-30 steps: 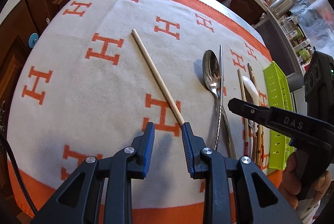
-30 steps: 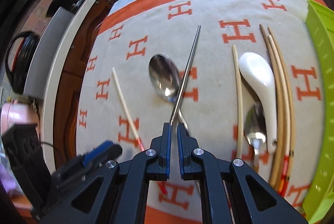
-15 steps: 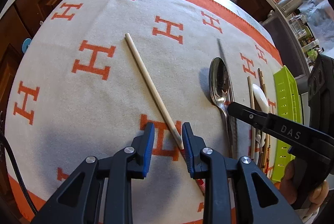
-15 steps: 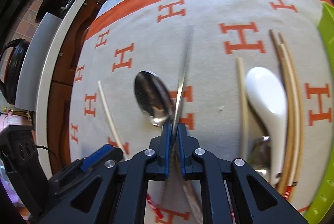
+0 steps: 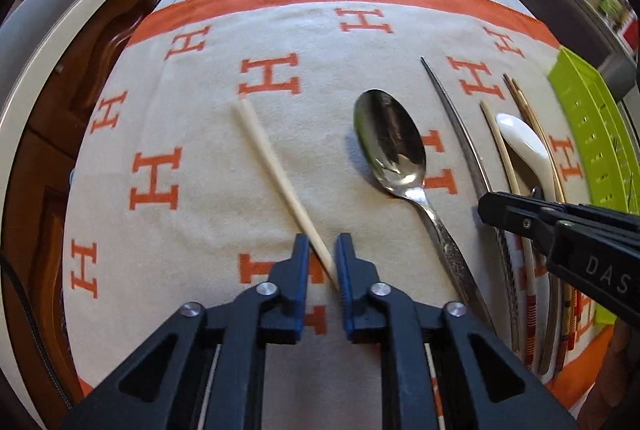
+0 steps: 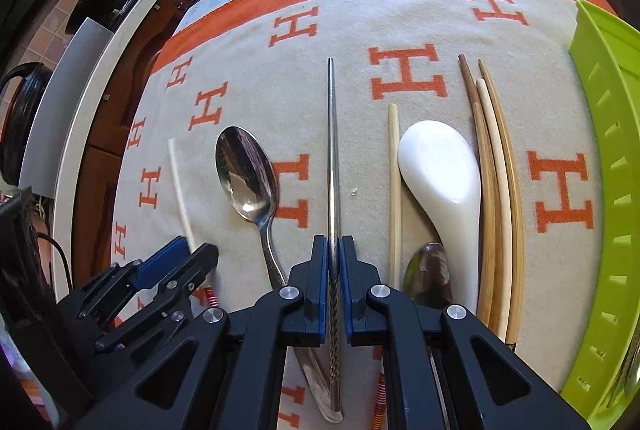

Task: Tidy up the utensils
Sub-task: 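Grasp a red-striped wooden chopstick with the left tool while the right tool grasps a metal chopstick, then carry both chopsticks into the green tray and open both tools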

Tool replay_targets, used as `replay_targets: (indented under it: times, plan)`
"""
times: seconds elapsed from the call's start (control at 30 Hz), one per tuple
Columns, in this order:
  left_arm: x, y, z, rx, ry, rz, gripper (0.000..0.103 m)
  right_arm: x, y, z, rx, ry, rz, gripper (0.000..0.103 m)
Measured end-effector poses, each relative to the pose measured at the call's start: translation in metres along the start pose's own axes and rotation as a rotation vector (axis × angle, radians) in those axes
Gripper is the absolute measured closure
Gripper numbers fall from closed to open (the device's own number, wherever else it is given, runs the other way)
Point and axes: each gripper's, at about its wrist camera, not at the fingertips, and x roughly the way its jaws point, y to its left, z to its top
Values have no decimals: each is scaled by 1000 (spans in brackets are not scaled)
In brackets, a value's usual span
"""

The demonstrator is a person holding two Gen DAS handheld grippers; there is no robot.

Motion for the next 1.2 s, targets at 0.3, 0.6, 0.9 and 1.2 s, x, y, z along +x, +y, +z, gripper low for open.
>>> replay_targets:
  times: [0.3, 0.6, 0.9, 1.2]
  plan:
    - [-1, 27, -10, -198, 29, -226, 100, -38, -35, -17, 89, -51, 153, 97]
    - [-30, 18, -18, -215, -5, -294, 100, -95, -66, -46, 135, -135, 237, 97]
    - [-79, -37, -2, -119, -68, -392, 100, -162, -116, -72, 165, -278, 76, 97]
    - [-101, -129, 17, 29, -75, -446, 100, -188, -175, -84, 130, -306, -264, 97]
